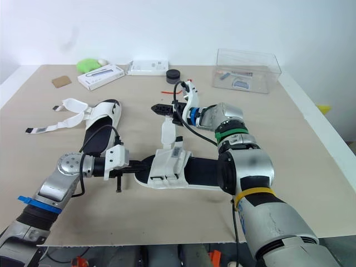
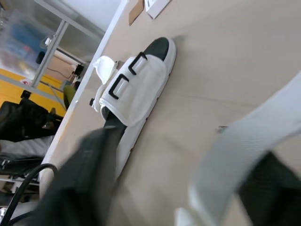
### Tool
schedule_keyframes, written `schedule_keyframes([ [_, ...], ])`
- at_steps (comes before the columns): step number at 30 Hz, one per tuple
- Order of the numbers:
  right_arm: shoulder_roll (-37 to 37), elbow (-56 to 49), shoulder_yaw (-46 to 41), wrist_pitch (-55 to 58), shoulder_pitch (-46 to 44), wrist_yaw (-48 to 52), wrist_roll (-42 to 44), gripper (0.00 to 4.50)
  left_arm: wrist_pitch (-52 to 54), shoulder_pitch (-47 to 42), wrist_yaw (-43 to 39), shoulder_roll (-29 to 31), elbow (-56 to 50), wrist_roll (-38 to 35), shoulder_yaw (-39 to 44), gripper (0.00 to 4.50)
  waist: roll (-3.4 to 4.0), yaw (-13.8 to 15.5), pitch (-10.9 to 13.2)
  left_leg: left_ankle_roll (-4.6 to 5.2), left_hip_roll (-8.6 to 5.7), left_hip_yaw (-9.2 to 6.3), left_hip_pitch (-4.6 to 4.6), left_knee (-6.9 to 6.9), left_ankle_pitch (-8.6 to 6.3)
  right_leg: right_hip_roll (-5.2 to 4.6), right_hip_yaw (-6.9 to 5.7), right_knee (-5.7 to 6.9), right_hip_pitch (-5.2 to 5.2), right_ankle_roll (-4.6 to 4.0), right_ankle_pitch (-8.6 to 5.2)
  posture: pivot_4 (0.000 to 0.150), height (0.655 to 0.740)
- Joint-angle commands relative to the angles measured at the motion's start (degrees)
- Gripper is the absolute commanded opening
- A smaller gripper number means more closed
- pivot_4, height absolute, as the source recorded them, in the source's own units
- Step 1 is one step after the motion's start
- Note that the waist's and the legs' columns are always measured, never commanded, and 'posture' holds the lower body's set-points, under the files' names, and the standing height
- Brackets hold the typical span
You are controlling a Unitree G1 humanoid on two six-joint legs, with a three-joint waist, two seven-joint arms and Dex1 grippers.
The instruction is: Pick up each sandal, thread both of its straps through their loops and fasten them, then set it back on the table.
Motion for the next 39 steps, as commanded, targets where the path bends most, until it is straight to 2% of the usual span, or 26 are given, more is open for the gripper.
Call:
schedule_keyframes([
  [1,-1.13,-2.34,0.03,-2.31,-2.62,4.21,-1.09,1.60,0.33,0.49,0.02,0.32,0.21,0.82,-0.39,0.00,0.00,0.00,0.00,0.00,0.00,0.00,0.00,0.00,0.00,0.00,0.00,0.00,0.00,0.00,0.00,0.150,0.7400],
  [4,-1.73,-8.89,7.85,-7.89,0.36,13.20,-6.54,0.02,0.16,0.23,-0.13,0.14,0.55,0.83,-0.54,0.00,0.03,0.00,0.02,0.00,-0.01,0.01,-0.01,0.00,0.00,0.00,0.00,0.00,-0.01,0.00,0.00,0.150,0.7400],
  [7,-3.28,-20.74,17.12,-20.32,7.49,21.59,-12.68,0.02,0.08,-0.06,-0.20,0.03,0.95,0.85,-0.54,0.00,0.03,0.03,0.01,-0.01,-0.01,-0.06,-0.01,0.00,-0.01,0.01,-0.06,-0.02,0.02,0.01,-0.01,0.150,0.7400],
  [10,-4.69,-34.02,21.23,-35.87,15.96,23.03,-16.23,0.02,-0.02,-0.24,-0.29,-0.07,1.26,0.84,-0.50,0.00,0.03,0.11,0.01,-0.05,-0.01,-0.10,-0.03,0.00,-0.04,-0.01,-0.14,-0.02,0.02,0.03,-0.02,0.150,0.7400],
  [14,-6.97,-43.98,25.25,-65.52,24.07,22.16,-22.06,0.02,0.04,-0.47,-0.41,-0.32,1.65,0.52,-0.25,0.00,0.10,0.14,0.05,-0.10,-0.03,-0.07,-0.06,0.01,-0.05,-0.06,-0.16,-0.01,-0.03,0.04,-0.03,0.150,0.7400],
  [16,-10.49,-44.07,29.69,-86.66,25.37,20.69,-29.54,0.02,0.13,-0.49,-0.47,-0.45,1.70,0.36,-0.20,0.00,0.10,0.13,0.05,-0.10,-0.05,-0.06,-0.04,0.03,-0.05,-0.07,-0.17,0.00,-0.03,0.05,-0.02,0.150,0.7400],
  [18,-12.72,-42.12,32.35,-100.98,24.53,17.24,-36.07,0.02,0.17,-0.62,-0.61,-0.53,1.86,0.29,-0.22,0.00,0.09,0.12,0.05,-0.11,-0.06,-0.02,0.02,0.04,-0.04,-0.04,-0.17,0.00,0.02,0.07,-0.02,0.150,0.7400],
  [21,-13.64,-38.75,33.43,-112.63,22.21,11.48,-42.14,0.02,0.16,-0.90,-0.85,-0.65,2.13,0.25,-0.30,0.00,0.08,0.11,0.05,-0.12,-0.07,0.09,0.24,0.04,-0.03,0.00,-0.09,0.01,0.14,0.11,-0.05,0.150,0.7400],
  [23,-14.08,-36.31,33.23,-118.62,20.09,6.55,-49.24,0.02,0.13,-1.15,-1.05,-0.75,2.31,0.22,-0.41,0.00,0.08,0.11,0.06,-0.21,-0.06,0.17,0.28,0.04,0.04,0.02,0.02,0.02,0.13,0.07,-0.04,0.150,0.7400],
  [26,-14.68,-32.91,34.04,-121.55,17.76,1.36,-55.95,0.02,0.06,-1.59,-1.20,-0.95,2.69,0.26,-0.55,0.00,0.08,0.12,0.05,-0.28,-0.06,0.23,0.33,0.04,0.10,0.03,0.19,0.08,0.13,0.02,-0.01,0.150,0.7400],
  [30,-15.58,-30.73,35.03,-122.32,15.95,-3.76,-60.11,1.38,0.01,-1.86,-1.27,-1.17,2.94,0.28,-0.63,0.00,0.07,0.13,0.05,-0.27,-0.06,0.35,0.36,0.04,0.10,0.04,0.32,0.09,0.13,0.00,-0.02,0.150,0.7400],
  [31,-16.28,-30.85,35.28,-123.01,15.50,-4.50,-60.50,1.96,-0.03,-1.86,-1.27,-1.23,2.97,0.31,-0.66,0.00,0.07,0.12,0.05,-0.27,-0.06,0.39,0.36,0.03,0.10,0.04,0.36,0.10,0.11,0.00,-0.02,0.150,0.7400],
  [32,-17.14,-31.24,35.59,-123.46,15.30,-4.72,-59.79,2.21,-0.03,-1.84,-1.29,-1.28,2.97,0.30,-0.67,0.00,0.08,0.13,0.05,-0.26,-0.05,0.43,0.36,0.03,0.09,0.03,0.39,0.10,0.10,0.00,-0.02,0.150,0.7400],
  [39,-25.26,-35.66,39.29,-125.22,16.55,-4.44,-51.59,2.21,0.02,-1.81,-1.55,-1.38,2.94,0.35,-0.64,0.00,0.08,0.16,0.05,-0.21,-0.07,0.65,0.38,0.03,0.06,0.01,0.59,0.06,0.08,0.05,-0.03,0.150,0.7400],
])
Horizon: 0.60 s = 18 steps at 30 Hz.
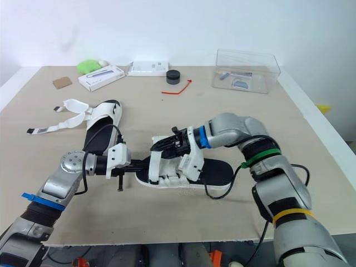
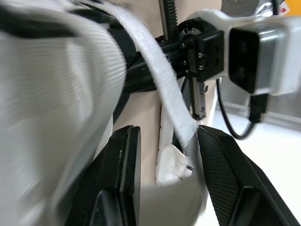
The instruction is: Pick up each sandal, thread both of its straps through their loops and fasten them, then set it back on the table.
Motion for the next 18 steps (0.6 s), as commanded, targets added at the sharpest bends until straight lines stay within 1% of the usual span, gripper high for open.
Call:
schedule_keyframes([
  [1,-4.82,-4.17,1.66,0.12,0.18,0.25,7.51,2.21,0.13,-0.03,-0.15,-0.11,0.49,0.36,-0.34,0.00,0.00,0.04,0.00,0.01,0.00,0.02,0.01,0.00,-0.01,0.00,0.03,0.00,-0.01,0.00,0.00,0.150,0.7400],
  [3,-7.87,-6.30,2.77,2.31,1.02,1.22,12.17,2.21,0.15,-0.08,-0.33,-0.07,0.53,0.32,-0.32,0.00,0.00,0.05,0.00,0.02,0.01,0.03,0.03,-0.01,-0.01,0.00,0.06,0.00,0.00,0.03,0.01,0.150,0.7400],
  [6,-13.04,-12.90,4.34,8.10,3.62,4.24,21.94,2.21,0.03,-0.40,-0.75,-0.02,1.00,0.36,-0.43,0.00,0.00,0.18,0.01,0.05,0.02,0.02,0.04,-0.01,-0.03,0.00,0.07,0.00,0.00,0.03,0.00,0.150,0.7400],
  [7,-14.36,-15.79,4.83,12.20,5.03,6.22,26.69,2.21,-0.02,-0.49,-0.87,-0.01,1.09,0.40,-0.49,0.00,-0.01,0.22,0.01,0.08,0.02,0.03,0.04,-0.02,-0.04,0.00,0.09,0.00,0.00,0.03,0.00,0.150,0.7400],
  [8,-15.47,-21.08,4.49,21.80,7.98,8.94,35.54,2.21,0.05,-0.66,-0.91,-0.10,1.19,0.36,-0.51,0.00,-0.01,0.28,0.00,0.11,0.02,0.05,0.05,-0.02,-0.06,0.01,0.10,0.00,0.00,0.04,-0.01,0.150,0.7400],
  [9,-17.99,-30.23,4.06,38.87,11.93,10.84,48.40,2.21,0.03,-0.79,-1.02,-0.11,1.31,0.34,-0.52,0.00,-0.02,0.27,0.00,0.12,0.04,0.05,0.06,-0.02,-0.07,0.01,0.11,0.00,0.01,0.04,-0.01,0.150,0.7400],
  [10,-20.39,-38.33,3.82,53.18,14.97,11.52,59.64,2.21,0.02,-0.92,-1.10,-0.15,1.43,0.32,-0.54,0.00,-0.02,0.41,0.00,0.12,0.06,0.05,0.10,-0.01,-0.07,0.02,0.11,0.01,0.04,0.04,-0.01,0.150,0.7400],
  [12,-25.05,-51.56,2.70,75.61,19.02,10.46,77.15,2.21,-0.03,-0.98,-1.30,-0.15,1.56,0.28,-0.55,0.00,0.01,0.48,0.02,0.13,0.12,-0.02,0.08,-0.02,-0.08,0.02,0.06,0.04,0.05,0.03,-0.01,0.150,0.7400],
  [13,-26.19,-55.15,1.71,82.03,20.00,9.83,81.95,2.21,-0.07,-0.95,-1.40,-0.14,1.59,0.28,-0.51,0.00,0.07,0.53,0.03,0.13,0.12,-0.01,0.02,0.00,-0.08,0.01,0.05,0.04,0.01,0.04,-0.01,0.150,0.7400],
  [14,-27.97,-59.04,0.80,89.72,21.38,8.51,87.60,2.47,-0.13,-0.94,-1.52,-0.18,1.63,0.34,-0.58,0.00,0.05,0.50,0.02,0.12,0.14,-0.05,0.02,0.00,-0.08,-0.03,-0.04,0.03,0.02,0.03,-0.01,0.150,0.7400],
  [15,-29.16,-62.05,0.01,94.77,22.78,8.05,91.59,2.74,-0.10,-0.91,-1.59,-0.23,1.57,0.37,-0.60,0.00,0.04,0.50,0.02,0.12,0.15,-0.06,0.03,0.01,-0.08,-0.04,-0.10,0.00,0.03,0.02,-0.01,0.150,0.7400],
  [16,-30.52,-64.50,-0.61,100.54,24.05,6.97,95.88,3.17,-0.06,-0.89,-1.69,-0.28,1.51,0.36,-0.64,0.00,0.04,0.52,0.02,0.12,0.15,-0.07,0.04,0.02,-0.08,-0.07,-0.15,-0.02,0.04,0.03,-0.01,0.150,0.7400],
  [17,-31.27,-66.47,-1.29,104.66,25.39,6.19,99.76,3.39,0.01,-0.85,-1.75,-0.28,1.41,0.36,-0.64,0.00,0.04,0.51,0.02,0.12,0.15,-0.08,0.03,0.03,-0.08,-0.07,-0.17,-0.03,0.04,0.04,-0.02,0.150,0.7400],
  [18,-31.34,-67.62,-2.24,107.53,26.23,5.64,102.07,3.81,0.05,-0.83,-1.79,-0.27,1.35,0.35,-0.63,0.00,0.02,0.52,0.02,0.12,0.15,-0.10,0.00,0.03,-0.08,-0.07,-0.21,-0.04,0.04,0.34,-0.20,0.150,0.7400],
])
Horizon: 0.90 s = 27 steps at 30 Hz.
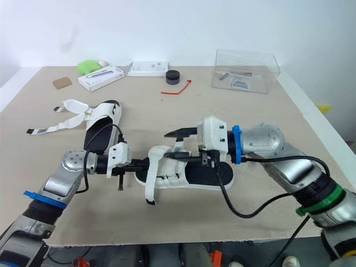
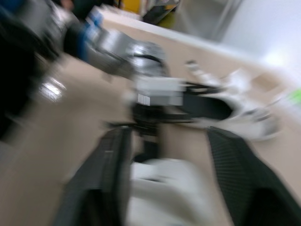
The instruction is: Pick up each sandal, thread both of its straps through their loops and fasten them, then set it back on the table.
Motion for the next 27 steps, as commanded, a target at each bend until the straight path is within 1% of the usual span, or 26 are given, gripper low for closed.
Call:
schedule_keyframes([
  [1,-1.77,-6.32,-4.34,15.42,2.32,-3.21,14.29,4.31,0.09,0.46,-0.52,0.35,-0.24,0.33,-0.44,0.00,-0.02,0.00,-0.01,0.00,0.00,-0.03,0.00,0.00,0.00,0.00,-0.01,0.00,0.01,0.01,-0.02,0.150,0.7400],
  [2,-1.75,-6.62,-5.23,18.30,2.64,-3.88,16.92,4.43,0.10,0.48,-0.54,0.37,-0.24,0.33,-0.42,0.00,-0.02,0.00,-0.01,0.00,0.00,-0.03,0.00,0.00,0.00,0.01,-0.02,0.00,0.01,0.01,-0.02,0.150,0.7400],
  [4,-1.34,-6.95,-6.85,23.40,3.12,-4.50,19.49,4.43,0.04,0.54,-0.76,0.49,-0.16,0.31,-0.37,0.00,-0.02,-0.01,-0.01,0.00,-0.01,0.01,-0.04,0.01,0.00,0.01,0.02,0.00,-0.02,0.06,-0.01,0.150,0.7400],
  [5,-2.02,-6.23,-6.48,28.37,2.85,-5.49,22.74,4.43,0.01,0.58,-0.96,0.64,-0.13,0.33,-0.39,0.00,-0.02,-0.01,-0.01,0.00,-0.01,-0.01,-0.07,0.03,0.00,0.02,0.01,-0.01,-0.02,0.12,-0.03,0.150,0.7400],
  [6,-1.40,-5.67,-6.00,31.60,3.04,-5.64,22.85,4.43,0.02,0.55,-1.10,0.74,-0.03,0.31,-0.37,0.00,-0.04,-0.01,-0.01,0.00,-0.01,-0.02,-0.07,0.04,0.00,0.02,0.01,-0.02,-0.02,0.16,-0.04,0.150,0.7400],
  [7,-0.13,-4.26,-5.17,35.78,2.61,-7.63,25.18,4.43,0.02,0.48,-1.16,0.77,0.04,0.32,-0.37,0.00,-0.06,-0.01,-0.03,0.00,-0.01,-0.02,-0.07,0.04,0.00,0.02,0.01,-0.03,-0.02,0.17,-0.04,0.150,0.7400],
  [9,5.09,-1.94,-4.26,39.27,1.53,-11.09,23.39,4.43,0.25,0.18,-1.12,0.62,0.15,0.17,-0.26,0.00,-0.18,-0.16,-0.10,0.01,-0.01,-0.02,-0.08,0.04,-0.01,0.04,0.03,-0.04,-0.02,0.18,-0.05,0.150,0.7400],
  [11,8.73,-0.39,-4.16,42.99,0.35,-12.76,21.89,4.43,0.46,-0.09,-1.11,0.49,0.21,0.00,-0.15,0.00,-0.17,-0.14,-0.10,0.01,0.01,-0.03,-0.10,0.04,-0.01,0.09,0.05,-0.03,-0.04,0.18,-0.04,0.150,0.7400],
  [18,16.72,1.55,-5.24,52.46,-1.64,-16.09,18.79,4.43,0.54,-0.05,-1.21,0.45,0.23,-0.17,0.06,0.00,-0.18,-0.06,-0.10,0.05,-0.02,-0.10,-0.21,0.05,-0.03,0.10,0.05,-0.05,-0.08,0.26,-0.07,0.150,0.7400],
  [27,24.87,2.62,-7.17,58.25,-2.31,-21.23,12.82,4.43,1.05,0.62,-1.34,0.41,-0.47,-0.39,-0.06,0.00,-0.18,-0.13,-0.11,0.09,-0.02,-0.14,-0.24,0.06,-0.06,0.11,0.02,-0.06,-0.08,0.26,-0.08,0.150,0.7400],
])
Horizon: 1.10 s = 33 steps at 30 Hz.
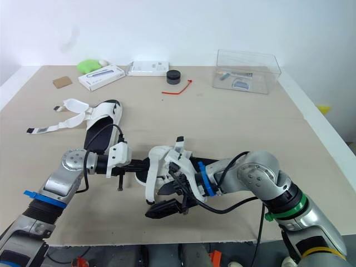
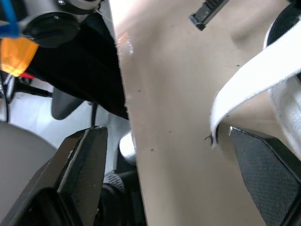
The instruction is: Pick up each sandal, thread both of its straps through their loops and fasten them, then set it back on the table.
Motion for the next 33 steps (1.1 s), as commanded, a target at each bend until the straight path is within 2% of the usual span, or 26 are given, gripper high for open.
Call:
schedule_keyframes([
  [1,2.54,-0.05,-3.03,1.45,-0.62,-1.95,-1.65,4.43,0.43,0.61,-0.32,0.30,-0.41,0.09,-0.32,0.00,0.00,-0.04,0.00,0.00,0.00,0.00,0.00,0.00,0.00,0.00,0.00,0.00,0.00,0.00,0.00,0.150,0.7400],
  [9,10.30,0.43,-8.46,6.15,0.01,-9.36,-0.52,4.43,0.64,0.20,-0.67,0.04,0.30,0.09,-0.47,0.00,0.00,-0.13,0.00,0.00,0.04,-0.03,0.05,0.02,0.01,0.09,-0.01,0.03,0.01,-0.04,0.05,0.150,0.7400],
  [12,12.28,0.16,-9.61,7.27,0.43,-13.28,-2.44,3.63,0.50,-0.40,-0.92,-0.22,1.09,0.14,-0.55,0.00,-0.01,-0.13,-0.01,0.00,0.04,-0.02,0.02,0.02,0.01,0.07,0.00,0.02,0.01,-0.03,0.04,0.150,0.7400],
  [14,12.89,0.45,-10.24,8.56,0.74,-13.68,-2.31,2.89,0.30,-0.79,-1.04,-0.39,1.64,0.26,-0.59,0.00,-0.02,-0.13,-0.01,0.00,0.02,-0.03,0.01,0.02,0.01,0.04,-0.01,0.02,0.00,-0.02,0.04,0.150,0.7400],
  [26,14.59,0.14,-13.08,16.11,1.65,-14.01,-1.04,2.89,-0.59,-1.32,-1.33,-0.27,2.87,0.53,-0.21,0.00,-0.03,-0.13,-0.02,0.00,-0.02,-0.06,-0.02,0.02,0.01,0.02,-0.03,0.00,0.01,0.01,0.03,0.150,0.7400],
  [33,18.43,0.35,-13.83,17.39,2.32,-15.84,-3.75,2.89,-0.42,-0.92,-1.19,-0.43,2.58,0.48,-0.29,0.00,-0.03,-0.14,-0.02,0.00,-0.02,-0.08,-0.02,0.02,0.01,0.02,-0.03,0.00,0.01,0.01,0.03,0.150,0.7400],
])
